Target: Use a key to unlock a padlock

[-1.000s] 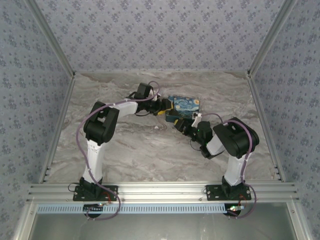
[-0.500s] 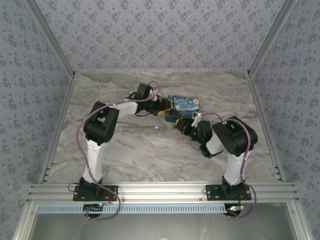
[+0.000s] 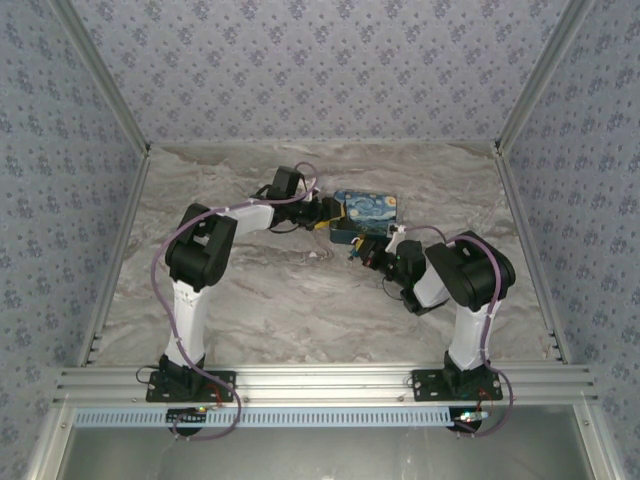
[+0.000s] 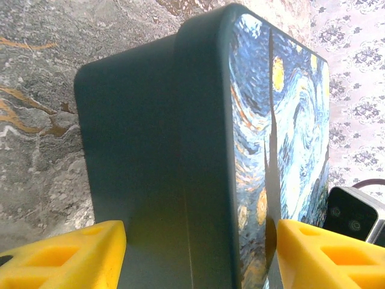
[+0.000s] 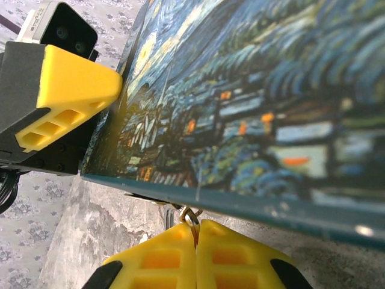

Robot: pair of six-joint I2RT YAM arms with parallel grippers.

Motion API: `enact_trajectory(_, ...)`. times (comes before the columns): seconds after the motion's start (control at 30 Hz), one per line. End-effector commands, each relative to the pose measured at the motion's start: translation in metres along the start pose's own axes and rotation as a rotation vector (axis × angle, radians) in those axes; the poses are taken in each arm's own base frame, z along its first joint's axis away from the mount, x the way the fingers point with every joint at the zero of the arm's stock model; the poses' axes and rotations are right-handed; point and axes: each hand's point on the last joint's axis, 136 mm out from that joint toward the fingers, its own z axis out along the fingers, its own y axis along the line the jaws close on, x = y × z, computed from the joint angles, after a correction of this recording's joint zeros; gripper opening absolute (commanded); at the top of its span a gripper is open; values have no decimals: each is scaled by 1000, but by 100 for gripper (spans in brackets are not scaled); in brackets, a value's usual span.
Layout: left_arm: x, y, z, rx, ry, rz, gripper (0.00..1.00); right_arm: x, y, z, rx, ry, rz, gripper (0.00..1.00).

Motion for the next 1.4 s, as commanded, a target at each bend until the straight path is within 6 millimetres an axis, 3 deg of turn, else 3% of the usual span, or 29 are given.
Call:
enact_trajectory(0.0,21,26,-1,-93,38,-68,65,3,1,4,-14,16,20,3)
enact_trajectory(0.33,25,31,-10,-118,22,-68,65,0,-8,-4,13,-8,50,0)
enact_trajectory(0.73,53,45,-20,-150,32,-99,65,-13,-12,-14,23,-54,90,0)
enact_trajectory(1.03,77,46,-24,-163,50,-115,65,-32,-3,-13,6,-110,152,0)
enact_trajectory(1.37,87,50,-27,-156,47,-146,65,-55,-9,-13,27,-169,236,0)
